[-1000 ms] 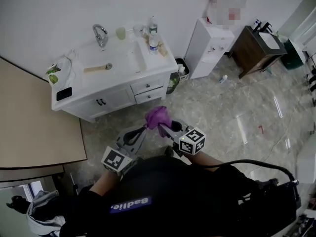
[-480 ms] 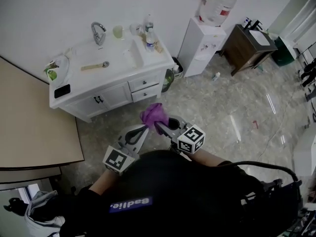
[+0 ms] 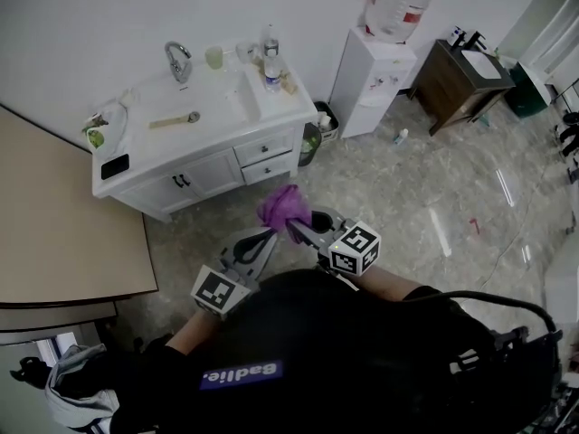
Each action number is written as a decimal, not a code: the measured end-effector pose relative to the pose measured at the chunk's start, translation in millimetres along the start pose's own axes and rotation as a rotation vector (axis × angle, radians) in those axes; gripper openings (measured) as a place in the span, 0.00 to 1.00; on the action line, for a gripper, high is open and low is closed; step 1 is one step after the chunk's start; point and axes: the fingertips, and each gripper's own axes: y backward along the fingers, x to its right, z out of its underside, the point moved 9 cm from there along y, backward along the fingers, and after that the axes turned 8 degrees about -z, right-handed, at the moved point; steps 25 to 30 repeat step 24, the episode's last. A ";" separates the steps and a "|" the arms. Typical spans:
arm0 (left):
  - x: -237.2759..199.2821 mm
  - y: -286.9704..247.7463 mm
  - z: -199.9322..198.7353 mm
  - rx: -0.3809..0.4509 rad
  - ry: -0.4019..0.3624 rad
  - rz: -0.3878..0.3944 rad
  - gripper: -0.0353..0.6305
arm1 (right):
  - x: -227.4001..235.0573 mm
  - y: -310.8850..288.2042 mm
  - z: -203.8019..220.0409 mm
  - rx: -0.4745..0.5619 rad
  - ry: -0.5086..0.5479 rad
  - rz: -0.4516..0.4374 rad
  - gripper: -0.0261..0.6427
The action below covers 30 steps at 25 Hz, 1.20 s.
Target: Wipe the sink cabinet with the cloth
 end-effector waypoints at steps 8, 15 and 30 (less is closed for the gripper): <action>7.8 -10.0 0.6 -0.010 -0.014 0.025 0.06 | 5.5 12.3 1.8 -0.013 -0.008 0.018 0.15; 12.3 -16.7 1.7 -0.005 -0.026 0.039 0.06 | 6.6 18.6 2.2 -0.005 -0.016 0.026 0.15; 16.7 -14.7 1.9 -0.018 -0.011 0.045 0.06 | 3.6 21.8 5.5 0.005 -0.027 0.031 0.15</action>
